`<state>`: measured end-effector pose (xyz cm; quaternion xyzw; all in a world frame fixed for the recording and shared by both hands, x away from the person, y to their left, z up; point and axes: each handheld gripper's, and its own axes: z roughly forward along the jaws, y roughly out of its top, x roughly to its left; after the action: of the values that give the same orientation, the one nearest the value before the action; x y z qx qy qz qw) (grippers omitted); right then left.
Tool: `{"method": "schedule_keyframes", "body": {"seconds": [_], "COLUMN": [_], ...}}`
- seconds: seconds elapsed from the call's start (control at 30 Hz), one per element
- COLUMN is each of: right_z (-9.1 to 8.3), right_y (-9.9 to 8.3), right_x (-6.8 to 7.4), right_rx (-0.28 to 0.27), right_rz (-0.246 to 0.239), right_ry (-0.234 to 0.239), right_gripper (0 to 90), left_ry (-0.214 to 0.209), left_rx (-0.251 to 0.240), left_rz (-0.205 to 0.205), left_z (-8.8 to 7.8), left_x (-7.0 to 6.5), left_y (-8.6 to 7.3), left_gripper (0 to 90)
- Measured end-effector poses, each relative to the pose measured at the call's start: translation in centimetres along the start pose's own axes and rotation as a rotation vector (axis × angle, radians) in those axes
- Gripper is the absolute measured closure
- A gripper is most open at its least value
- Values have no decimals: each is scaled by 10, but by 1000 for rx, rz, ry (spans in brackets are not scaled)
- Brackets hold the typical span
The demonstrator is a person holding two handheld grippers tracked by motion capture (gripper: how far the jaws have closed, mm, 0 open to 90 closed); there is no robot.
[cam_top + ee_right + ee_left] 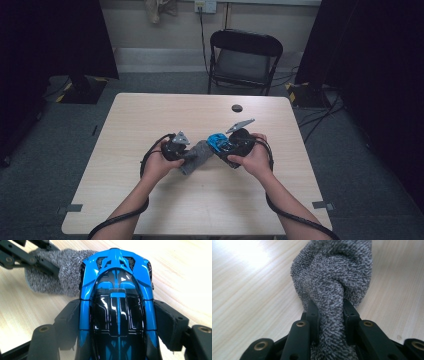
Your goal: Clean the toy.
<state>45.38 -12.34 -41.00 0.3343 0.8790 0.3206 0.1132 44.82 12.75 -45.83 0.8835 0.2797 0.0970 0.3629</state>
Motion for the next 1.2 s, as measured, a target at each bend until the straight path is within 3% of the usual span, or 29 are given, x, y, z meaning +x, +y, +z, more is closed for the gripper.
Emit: {"method": "schedule_keyframes", "body": {"seconds": [0.07, 0.13, 0.17, 0.3, 0.43, 0.47, 0.6, 0.67, 0.97, 1.2], "right_z": [0, 0, -1, -2, -1, 0, 2, 3, 13, 17], "right_y": [1, 1, 1, -1, 0, 1, 5, 6, 4, 4], "right_x": [0, 0, 0, 1, 9, 10, 14, 14, 10, 6], "right_rx": [2, 1, 1, 0, -1, -2, -15, -8, 19, 17], "right_rz": [5, 5, 8, -2, -17, -22, -24, -27, -8, 15], "right_ry": [-11, -11, -9, 0, 14, 15, 29, 28, 8, 0], "right_gripper": [286, 286, 286, 286, 286, 286, 286, 286, 286, 286], "left_ry": [-5, 22, 48, 131, 212, 206, 89, 33, -86, -126], "left_rx": [9, 19, 19, 30, 42, 51, 34, 25, -9, -19], "left_rz": [-1, -31, -58, -91, -150, -142, -47, -28, 30, 57], "left_z": [1, 0, -2, -10, -10, -8, 5, 10, 17, 18], "left_x": [-1, 2, 6, 18, 23, 22, 3, -8, -36, -48], "left_y": [0, 0, -1, 0, 1, 1, 4, 6, 14, 19], "left_gripper": [727, 728, 728, 727, 725, 725, 725, 726, 728, 729]}}
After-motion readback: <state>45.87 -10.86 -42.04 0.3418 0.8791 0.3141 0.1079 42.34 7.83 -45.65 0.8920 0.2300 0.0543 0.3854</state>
